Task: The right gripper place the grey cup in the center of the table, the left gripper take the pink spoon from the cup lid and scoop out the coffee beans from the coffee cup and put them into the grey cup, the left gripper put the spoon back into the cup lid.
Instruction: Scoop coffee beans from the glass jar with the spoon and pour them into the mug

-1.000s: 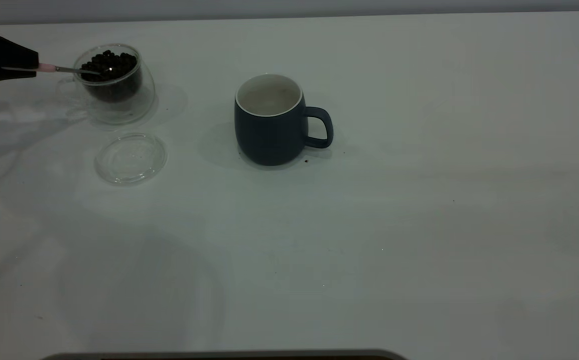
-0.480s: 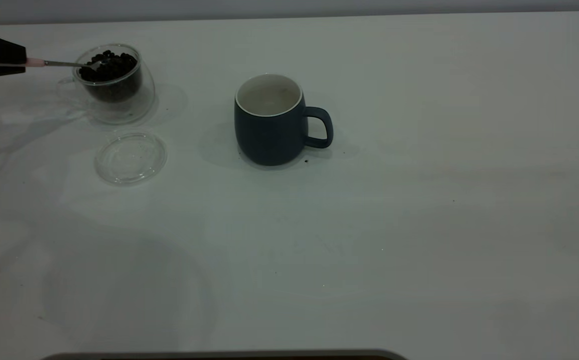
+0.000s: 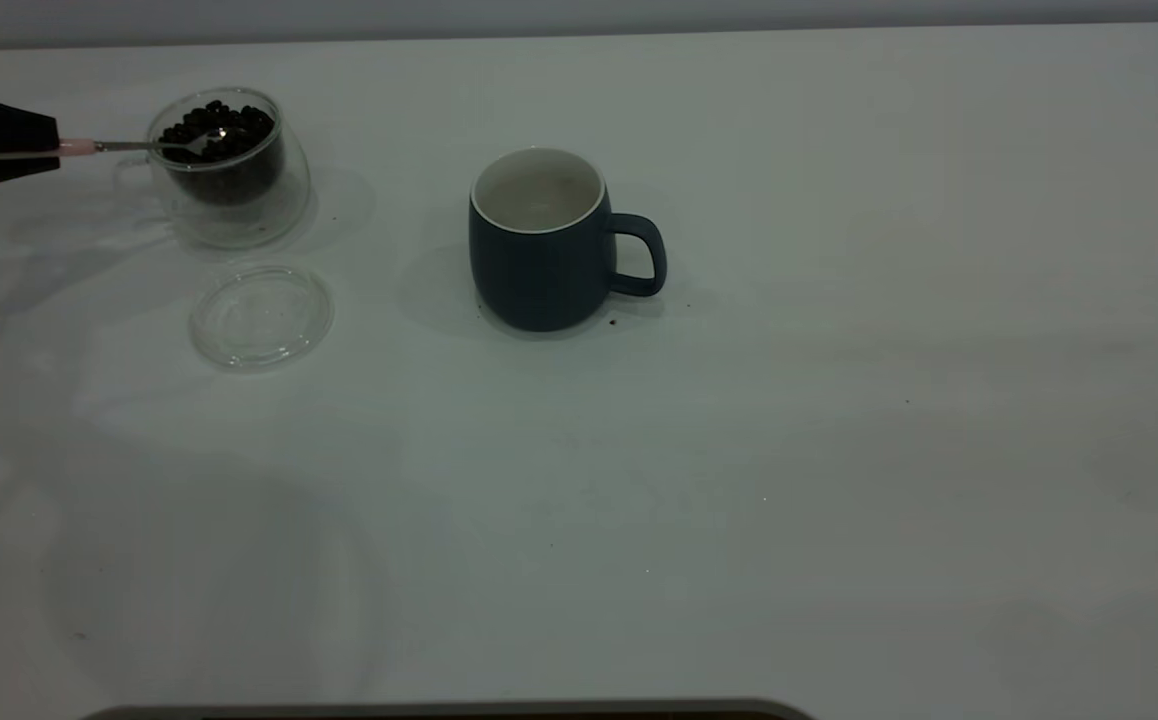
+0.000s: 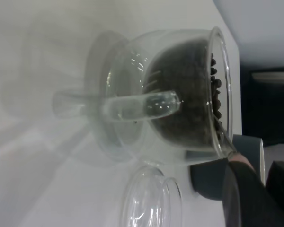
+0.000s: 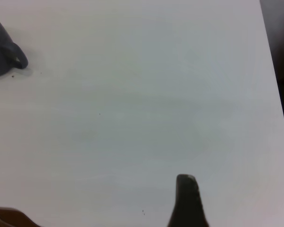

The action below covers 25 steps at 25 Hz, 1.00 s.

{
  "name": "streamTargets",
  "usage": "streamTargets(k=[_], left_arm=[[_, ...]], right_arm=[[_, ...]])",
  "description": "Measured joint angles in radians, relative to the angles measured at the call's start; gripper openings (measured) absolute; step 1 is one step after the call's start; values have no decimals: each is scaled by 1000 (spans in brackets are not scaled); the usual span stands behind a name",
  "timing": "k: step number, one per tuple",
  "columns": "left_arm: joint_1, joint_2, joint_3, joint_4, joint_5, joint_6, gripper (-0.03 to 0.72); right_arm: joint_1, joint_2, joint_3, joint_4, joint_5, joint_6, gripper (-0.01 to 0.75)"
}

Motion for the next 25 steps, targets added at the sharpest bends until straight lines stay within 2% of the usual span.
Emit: streamTargets(k=[25], left_arm=[[21, -20, -1, -17, 3, -9, 119]], right_arm=[[0, 0, 0, 0, 0, 1, 588]])
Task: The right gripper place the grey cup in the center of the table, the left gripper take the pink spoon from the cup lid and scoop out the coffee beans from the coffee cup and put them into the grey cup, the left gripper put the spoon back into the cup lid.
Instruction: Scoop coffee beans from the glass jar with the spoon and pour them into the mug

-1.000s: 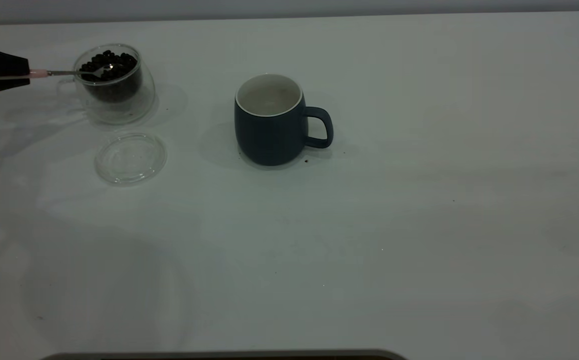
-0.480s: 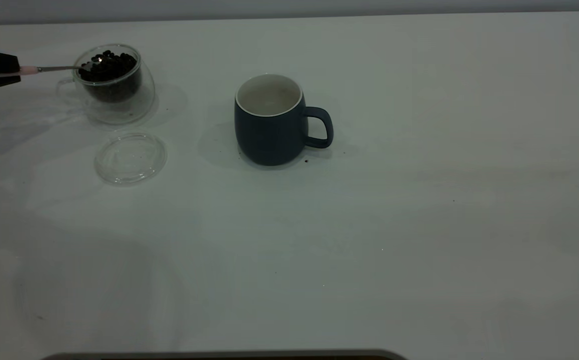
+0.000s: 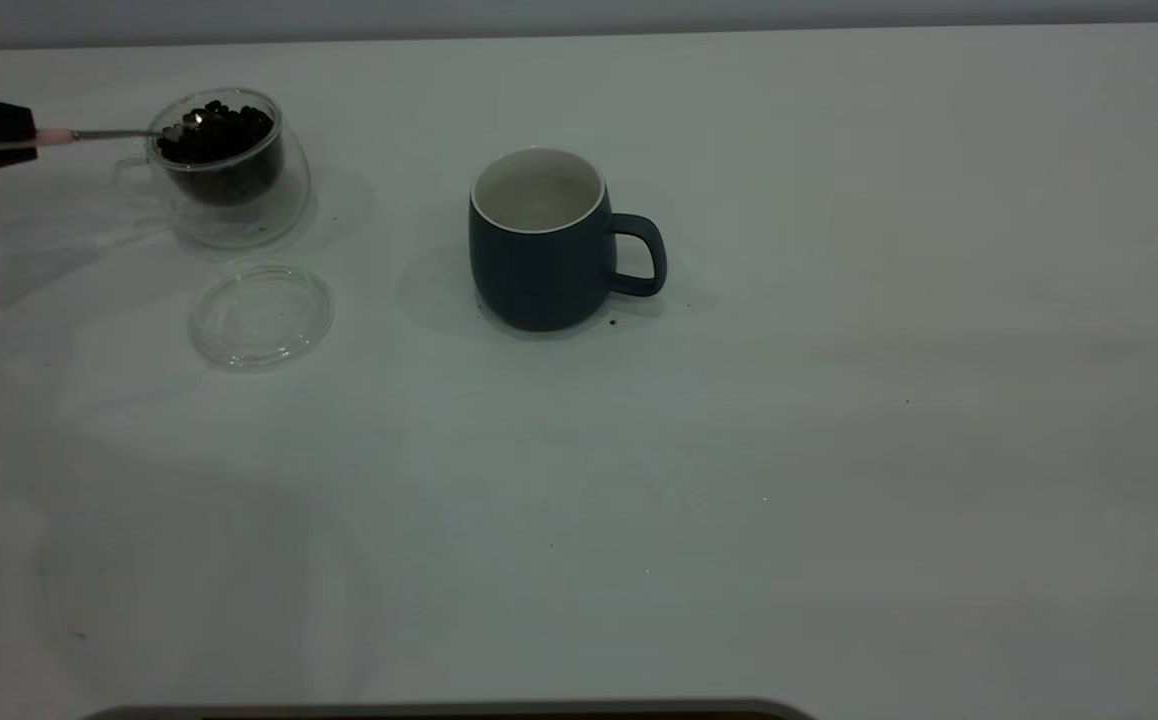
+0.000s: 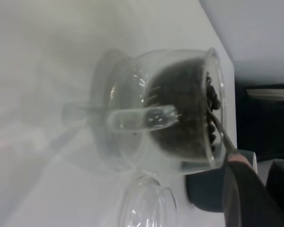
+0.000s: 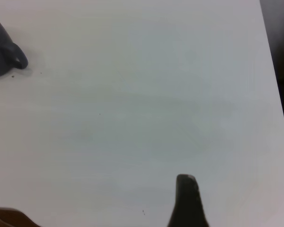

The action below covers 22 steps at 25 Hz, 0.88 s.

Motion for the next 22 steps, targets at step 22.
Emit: streamTargets(k=[22], left_arm=[[-172, -135, 30, -7, 4, -75, 119]], right_arm=[[0, 0, 0, 0, 0, 1, 588]])
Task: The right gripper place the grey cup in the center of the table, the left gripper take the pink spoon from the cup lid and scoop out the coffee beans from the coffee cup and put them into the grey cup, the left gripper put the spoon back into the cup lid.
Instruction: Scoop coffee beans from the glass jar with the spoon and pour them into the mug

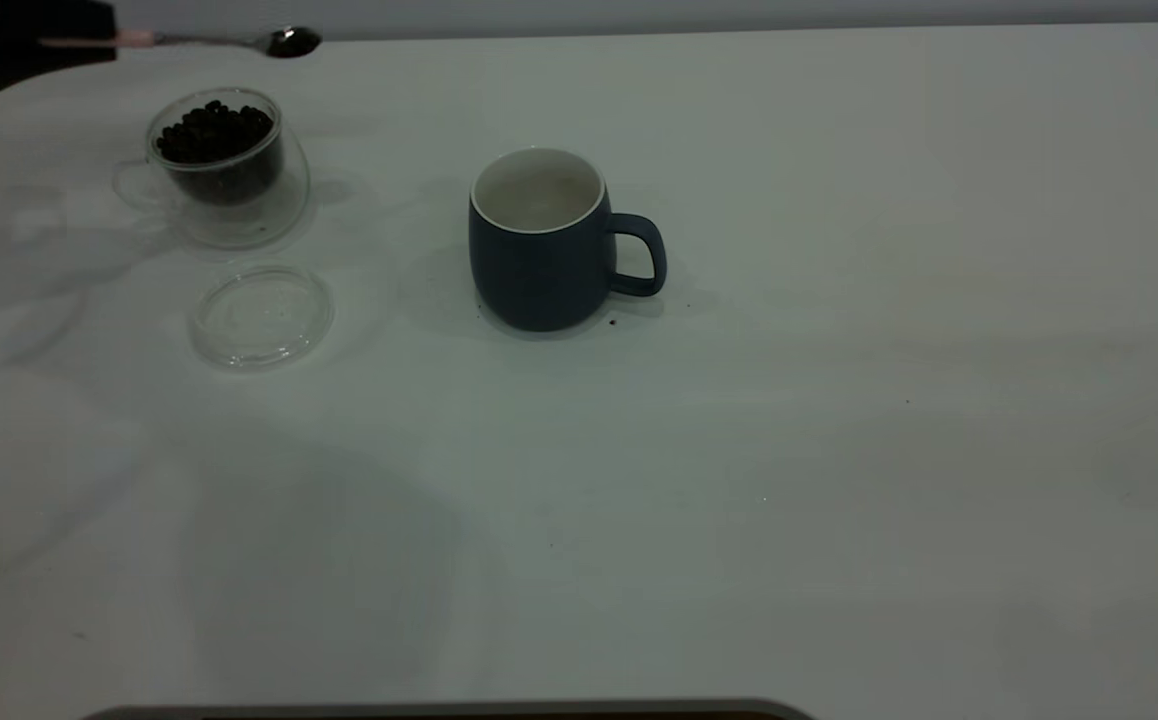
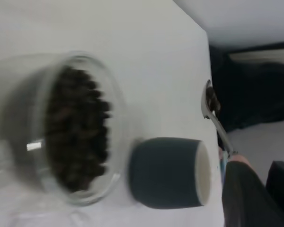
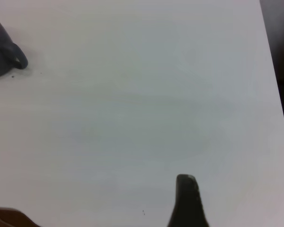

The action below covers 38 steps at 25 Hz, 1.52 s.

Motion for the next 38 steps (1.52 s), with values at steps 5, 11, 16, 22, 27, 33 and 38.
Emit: streamTargets(k=[5, 11, 16, 22, 27, 33, 38], left_arm=[[-85, -11, 7, -5, 2, -11, 119], [-180, -11, 8, -5, 3, -15, 119], [-221, -11, 8, 3, 3, -17, 119], [-247, -11, 8, 17, 3, -10, 119], [-258, -11, 9, 33, 3, -1, 119], [-280, -11, 9, 67, 3, 5, 119], [-306, -11, 9, 92, 3, 26, 119]], right_arm=[[0, 0, 0, 0, 0, 0, 588], [0, 0, 0, 0, 0, 0, 588], [0, 0, 0, 0, 0, -1, 588], [0, 0, 0, 0, 0, -1, 588], [0, 0, 0, 0, 0, 0, 588], [0, 0, 0, 0, 0, 0, 588], [0, 0, 0, 0, 0, 0, 588]])
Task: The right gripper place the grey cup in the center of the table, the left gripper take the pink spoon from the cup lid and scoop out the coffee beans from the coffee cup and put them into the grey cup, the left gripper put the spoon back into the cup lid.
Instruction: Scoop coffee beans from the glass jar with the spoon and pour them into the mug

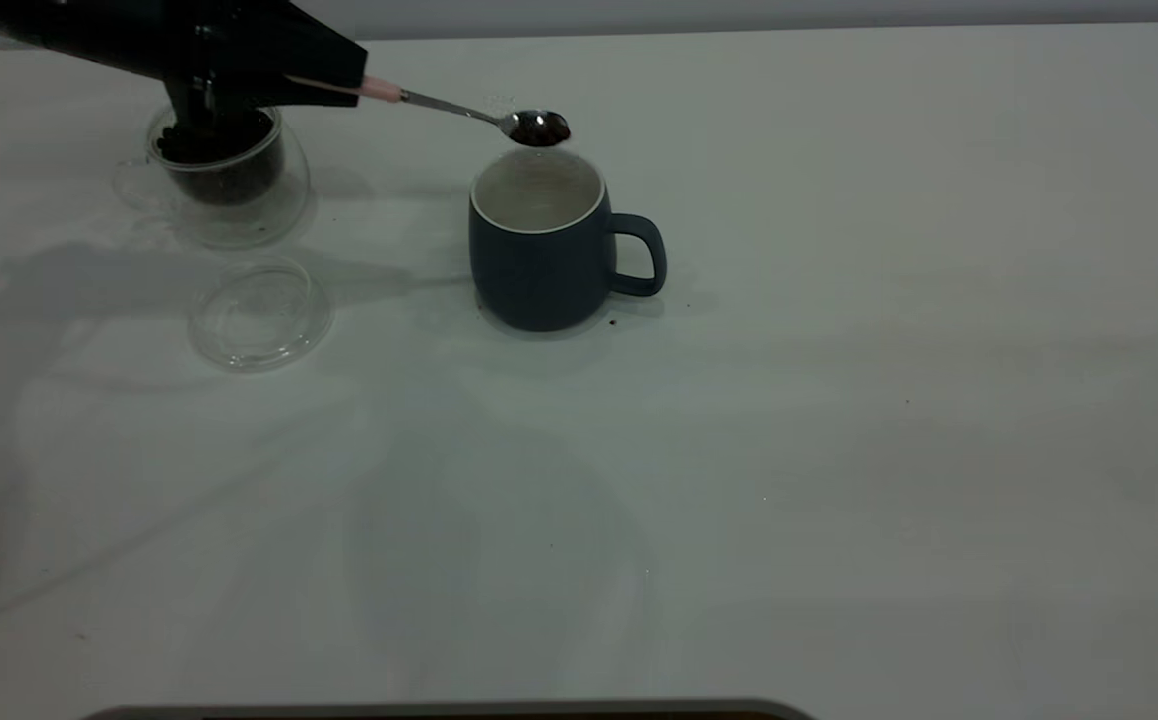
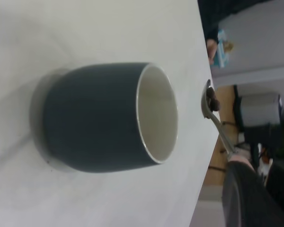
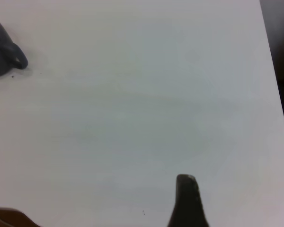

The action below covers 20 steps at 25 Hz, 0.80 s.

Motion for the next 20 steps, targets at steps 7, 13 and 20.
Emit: streamTargets(k=[7, 13, 20], left_arm=[[-10, 0, 0, 7, -19, 58, 119], [-10, 0, 0, 23, -85, 123, 119], [-10, 0, 0, 23, -125, 307, 119]], right_arm=[[0, 0, 0, 0, 0, 0, 588], [0, 0, 0, 0, 0, 0, 588], [0, 0, 0, 0, 0, 0, 588]])
